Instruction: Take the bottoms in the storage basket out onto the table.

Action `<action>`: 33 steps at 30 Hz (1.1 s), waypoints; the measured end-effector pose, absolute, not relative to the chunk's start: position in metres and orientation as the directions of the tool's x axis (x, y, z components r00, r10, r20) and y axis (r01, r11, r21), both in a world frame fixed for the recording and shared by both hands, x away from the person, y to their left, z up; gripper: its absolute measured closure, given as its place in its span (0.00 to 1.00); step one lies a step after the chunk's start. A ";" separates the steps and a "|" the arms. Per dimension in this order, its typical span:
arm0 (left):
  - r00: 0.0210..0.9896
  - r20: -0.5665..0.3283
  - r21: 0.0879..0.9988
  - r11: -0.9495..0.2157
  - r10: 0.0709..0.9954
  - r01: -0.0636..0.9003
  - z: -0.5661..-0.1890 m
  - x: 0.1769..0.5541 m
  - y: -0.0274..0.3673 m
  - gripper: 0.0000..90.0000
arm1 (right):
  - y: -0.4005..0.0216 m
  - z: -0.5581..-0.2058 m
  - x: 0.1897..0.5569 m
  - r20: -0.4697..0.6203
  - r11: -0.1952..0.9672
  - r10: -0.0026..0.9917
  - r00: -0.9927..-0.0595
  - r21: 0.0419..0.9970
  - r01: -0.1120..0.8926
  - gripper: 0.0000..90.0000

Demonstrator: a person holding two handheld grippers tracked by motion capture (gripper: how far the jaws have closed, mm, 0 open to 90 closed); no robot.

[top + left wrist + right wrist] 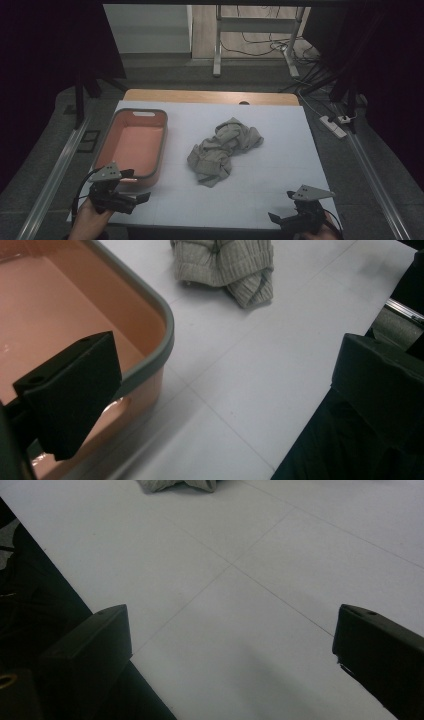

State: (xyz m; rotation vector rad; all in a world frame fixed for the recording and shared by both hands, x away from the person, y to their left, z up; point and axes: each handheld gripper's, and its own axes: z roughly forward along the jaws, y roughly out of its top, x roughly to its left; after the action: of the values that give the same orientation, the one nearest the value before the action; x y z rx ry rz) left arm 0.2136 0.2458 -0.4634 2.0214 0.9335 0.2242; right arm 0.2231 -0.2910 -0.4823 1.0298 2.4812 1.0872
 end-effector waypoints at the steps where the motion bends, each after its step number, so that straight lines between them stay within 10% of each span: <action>1: 0.700 -0.181 0.777 -0.336 0.691 0.533 -0.464 0.212 0.247 0.00 | -0.291 -0.482 0.223 0.057 0.474 0.690 -0.722 0.718 0.510 0.02; 33: 0.607 -0.180 0.755 -0.287 0.774 0.590 -0.493 0.170 0.283 0.00 | -0.290 -0.482 0.223 0.056 0.481 0.691 -0.721 0.709 0.516 0.02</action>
State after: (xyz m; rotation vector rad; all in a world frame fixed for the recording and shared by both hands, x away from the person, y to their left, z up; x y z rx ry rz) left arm 0.1704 0.2832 -0.4928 1.9960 1.0776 0.2784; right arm 0.2232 -0.2903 -0.4825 1.0345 2.4907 1.0714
